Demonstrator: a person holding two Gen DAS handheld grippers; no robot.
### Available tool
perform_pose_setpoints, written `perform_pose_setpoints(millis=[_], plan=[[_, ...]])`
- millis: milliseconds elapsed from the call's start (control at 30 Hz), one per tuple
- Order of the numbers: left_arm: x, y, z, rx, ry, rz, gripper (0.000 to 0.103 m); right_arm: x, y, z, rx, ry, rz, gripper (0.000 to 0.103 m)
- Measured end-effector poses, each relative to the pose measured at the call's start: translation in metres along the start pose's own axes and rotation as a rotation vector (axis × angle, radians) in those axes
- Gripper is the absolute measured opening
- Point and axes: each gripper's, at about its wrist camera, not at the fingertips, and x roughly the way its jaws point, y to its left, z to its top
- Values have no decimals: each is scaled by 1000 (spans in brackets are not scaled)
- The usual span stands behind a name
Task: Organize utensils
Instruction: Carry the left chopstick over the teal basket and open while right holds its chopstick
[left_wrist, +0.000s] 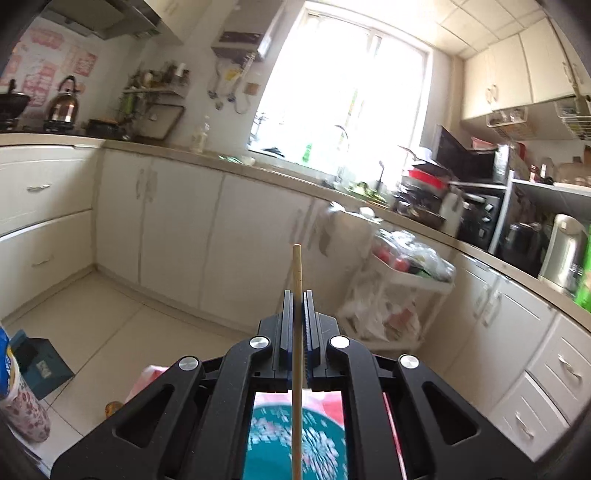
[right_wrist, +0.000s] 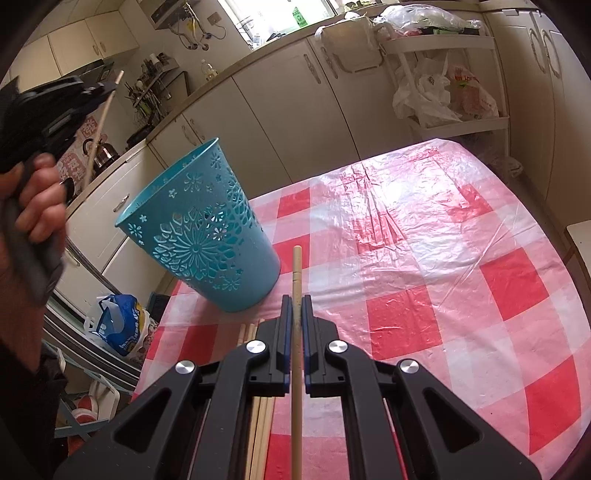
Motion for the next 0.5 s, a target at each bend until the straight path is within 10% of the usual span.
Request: perform_pose_setpoints(millis=[500], plan=[[49, 21, -65, 82, 277, 95, 6, -9, -1, 3, 4, -45, 13, 6]])
